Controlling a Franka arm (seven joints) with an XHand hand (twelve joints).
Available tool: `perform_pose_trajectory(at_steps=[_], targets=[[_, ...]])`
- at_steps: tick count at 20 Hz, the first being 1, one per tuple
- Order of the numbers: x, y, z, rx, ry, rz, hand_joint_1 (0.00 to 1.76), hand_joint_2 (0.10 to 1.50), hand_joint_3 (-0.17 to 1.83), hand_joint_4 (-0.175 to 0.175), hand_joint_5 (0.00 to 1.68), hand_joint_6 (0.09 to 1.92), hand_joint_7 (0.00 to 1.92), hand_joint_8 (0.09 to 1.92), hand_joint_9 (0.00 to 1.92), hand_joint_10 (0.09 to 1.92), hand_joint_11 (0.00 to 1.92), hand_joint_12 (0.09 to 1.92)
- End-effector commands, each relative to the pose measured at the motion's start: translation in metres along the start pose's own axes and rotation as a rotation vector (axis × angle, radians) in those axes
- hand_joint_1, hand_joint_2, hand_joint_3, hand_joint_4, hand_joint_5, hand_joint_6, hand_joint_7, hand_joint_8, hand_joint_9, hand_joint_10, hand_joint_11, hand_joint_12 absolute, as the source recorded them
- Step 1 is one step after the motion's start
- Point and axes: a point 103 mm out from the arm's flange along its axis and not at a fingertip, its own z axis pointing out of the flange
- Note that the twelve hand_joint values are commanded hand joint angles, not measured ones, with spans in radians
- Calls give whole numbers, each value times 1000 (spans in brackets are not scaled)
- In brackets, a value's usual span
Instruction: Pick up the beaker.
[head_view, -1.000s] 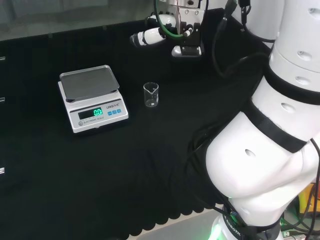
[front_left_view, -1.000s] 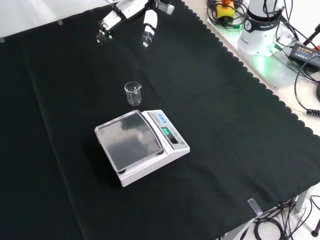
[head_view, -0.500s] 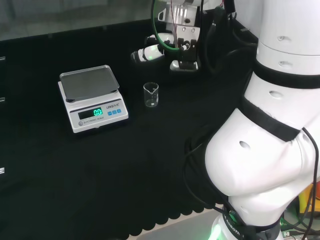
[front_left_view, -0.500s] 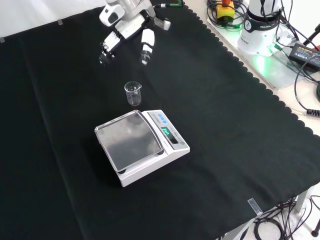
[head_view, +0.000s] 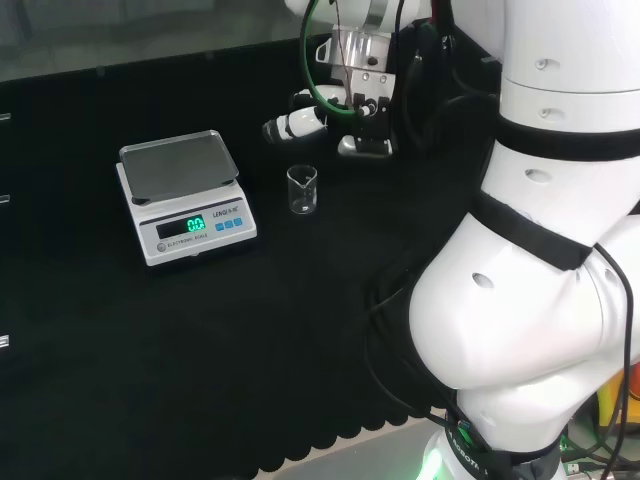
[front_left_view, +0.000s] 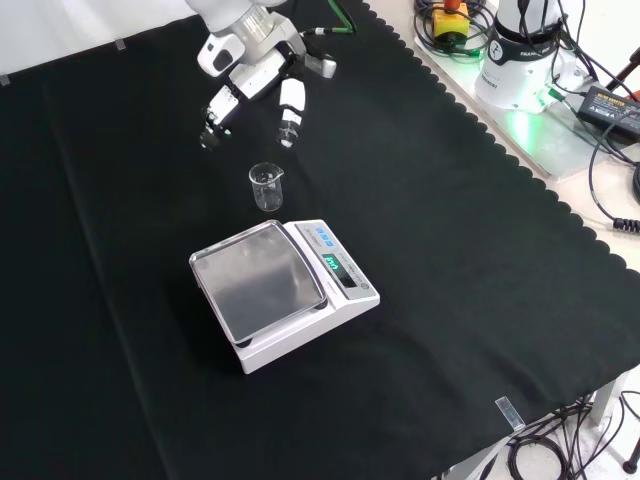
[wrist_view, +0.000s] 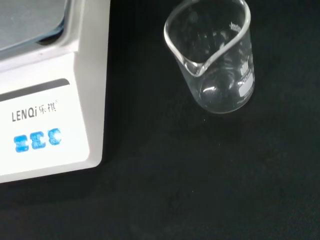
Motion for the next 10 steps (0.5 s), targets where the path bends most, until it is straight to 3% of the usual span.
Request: perform_pose_trajectory(at_steps=[1,10], targets=[[-2,9,12,16,17,5,257,864,122,-66,170,87,0,732,0,888,123,1472],[-7,19,35,57,45,5,261,865,120,-67,172,87,0,728,0,885,121,1472]])
